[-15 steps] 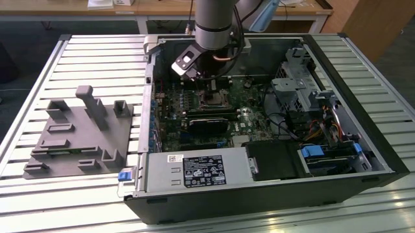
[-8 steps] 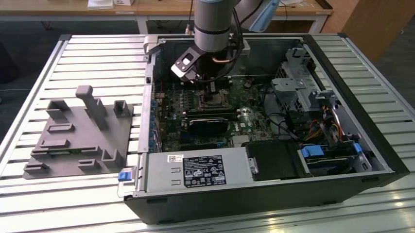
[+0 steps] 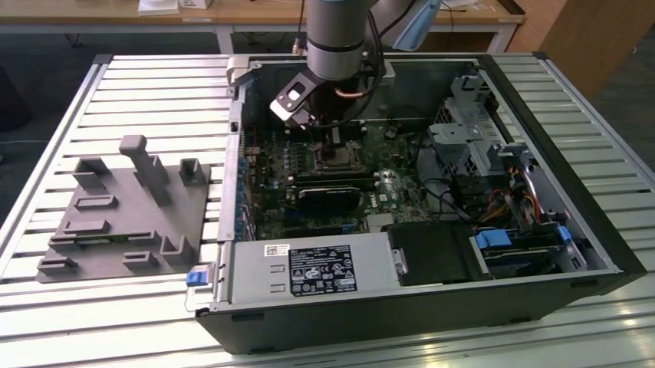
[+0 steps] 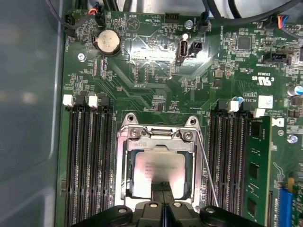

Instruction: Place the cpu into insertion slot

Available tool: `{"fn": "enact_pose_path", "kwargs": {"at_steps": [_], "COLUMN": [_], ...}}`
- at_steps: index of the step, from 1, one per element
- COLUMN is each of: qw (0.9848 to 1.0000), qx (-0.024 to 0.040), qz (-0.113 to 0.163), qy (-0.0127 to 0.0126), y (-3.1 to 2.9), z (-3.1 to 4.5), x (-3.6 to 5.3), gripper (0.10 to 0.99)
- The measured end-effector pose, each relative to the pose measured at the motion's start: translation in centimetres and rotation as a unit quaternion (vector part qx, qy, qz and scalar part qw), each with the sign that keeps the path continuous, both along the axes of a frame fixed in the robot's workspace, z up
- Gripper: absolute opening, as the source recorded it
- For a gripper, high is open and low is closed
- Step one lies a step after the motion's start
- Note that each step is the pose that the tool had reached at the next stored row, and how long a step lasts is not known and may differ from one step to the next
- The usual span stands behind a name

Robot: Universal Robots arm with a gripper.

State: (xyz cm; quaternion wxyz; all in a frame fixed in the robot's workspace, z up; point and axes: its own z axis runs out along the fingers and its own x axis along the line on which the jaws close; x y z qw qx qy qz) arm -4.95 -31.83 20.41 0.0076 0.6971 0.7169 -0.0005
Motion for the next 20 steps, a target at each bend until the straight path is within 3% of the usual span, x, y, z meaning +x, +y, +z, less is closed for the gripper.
{"fn": "enact_pose_path", "kwargs": {"at_steps": [3,20], "qw": [1.0000,1.0000], "qx": [0.0001,0.0006], "qz": [0.000,0.000], "qy": [-0.0001,0.0000], "y": [0.00,0.00], "z": [0.32,0.28], "x": [0.00,1.45], "gripper": [0.106,0.106]}}
